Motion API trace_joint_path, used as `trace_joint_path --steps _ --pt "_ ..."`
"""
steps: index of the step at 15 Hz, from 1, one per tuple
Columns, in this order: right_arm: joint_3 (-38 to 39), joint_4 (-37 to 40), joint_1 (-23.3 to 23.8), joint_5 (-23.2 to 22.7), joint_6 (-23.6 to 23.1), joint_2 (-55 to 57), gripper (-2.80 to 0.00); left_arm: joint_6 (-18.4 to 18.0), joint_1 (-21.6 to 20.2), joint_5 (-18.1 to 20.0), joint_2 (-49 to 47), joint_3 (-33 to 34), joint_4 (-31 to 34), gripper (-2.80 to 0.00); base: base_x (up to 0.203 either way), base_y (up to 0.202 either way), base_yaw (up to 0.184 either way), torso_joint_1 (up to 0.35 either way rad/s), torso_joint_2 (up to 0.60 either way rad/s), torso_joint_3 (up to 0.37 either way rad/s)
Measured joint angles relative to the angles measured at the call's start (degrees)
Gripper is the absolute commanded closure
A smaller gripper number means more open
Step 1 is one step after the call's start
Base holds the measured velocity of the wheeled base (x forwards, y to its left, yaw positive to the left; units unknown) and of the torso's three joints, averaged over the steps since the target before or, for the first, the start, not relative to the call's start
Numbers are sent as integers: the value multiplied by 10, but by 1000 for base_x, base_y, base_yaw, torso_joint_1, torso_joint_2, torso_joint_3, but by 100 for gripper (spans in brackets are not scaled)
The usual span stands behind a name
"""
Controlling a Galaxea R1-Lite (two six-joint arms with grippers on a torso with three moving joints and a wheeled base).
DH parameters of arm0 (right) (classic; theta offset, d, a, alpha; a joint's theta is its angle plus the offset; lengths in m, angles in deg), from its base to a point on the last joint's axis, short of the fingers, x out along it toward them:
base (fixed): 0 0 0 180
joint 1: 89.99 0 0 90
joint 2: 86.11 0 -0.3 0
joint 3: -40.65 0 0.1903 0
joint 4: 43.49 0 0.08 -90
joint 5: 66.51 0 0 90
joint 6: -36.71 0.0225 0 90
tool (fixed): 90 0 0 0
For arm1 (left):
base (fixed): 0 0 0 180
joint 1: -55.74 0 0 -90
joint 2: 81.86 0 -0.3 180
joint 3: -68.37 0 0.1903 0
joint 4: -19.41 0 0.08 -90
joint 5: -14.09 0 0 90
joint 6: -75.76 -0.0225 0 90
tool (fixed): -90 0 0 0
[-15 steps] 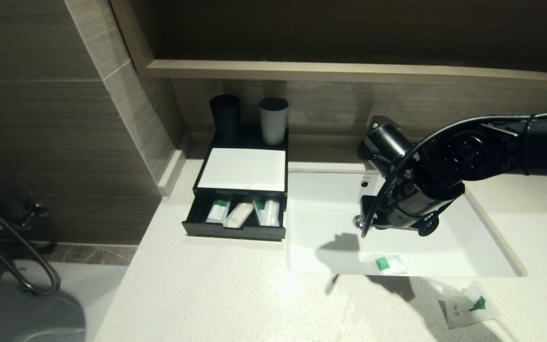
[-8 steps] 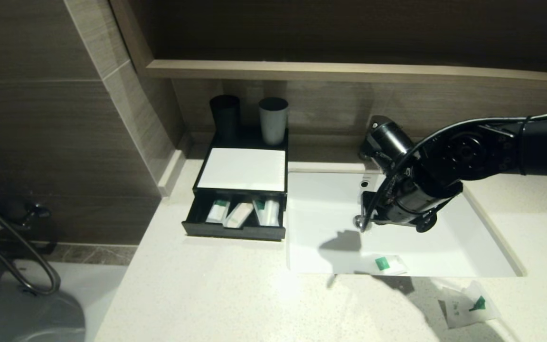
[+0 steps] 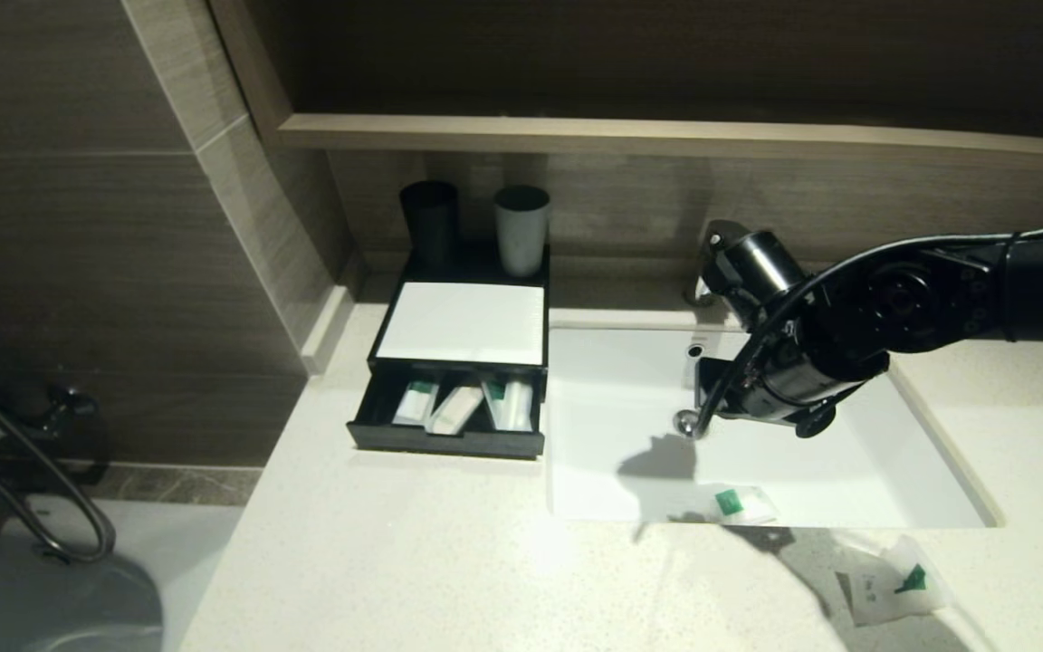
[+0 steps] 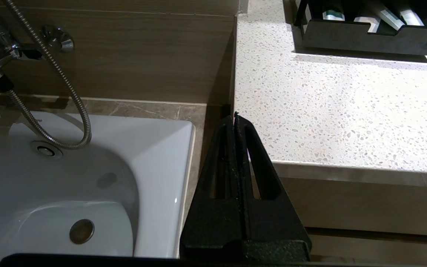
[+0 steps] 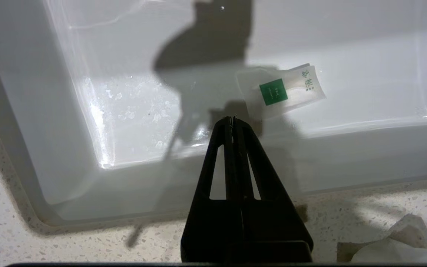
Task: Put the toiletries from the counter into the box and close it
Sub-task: Pick up the bathroom toiletry
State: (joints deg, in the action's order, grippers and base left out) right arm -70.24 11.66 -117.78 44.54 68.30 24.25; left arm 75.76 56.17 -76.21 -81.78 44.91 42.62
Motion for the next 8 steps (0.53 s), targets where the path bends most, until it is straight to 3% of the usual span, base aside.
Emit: trace_joint_path --steps 8 --pt "3 0 10 0 -5 3 0 0 0 0 0 0 0 0 0 0 0 0 0 0"
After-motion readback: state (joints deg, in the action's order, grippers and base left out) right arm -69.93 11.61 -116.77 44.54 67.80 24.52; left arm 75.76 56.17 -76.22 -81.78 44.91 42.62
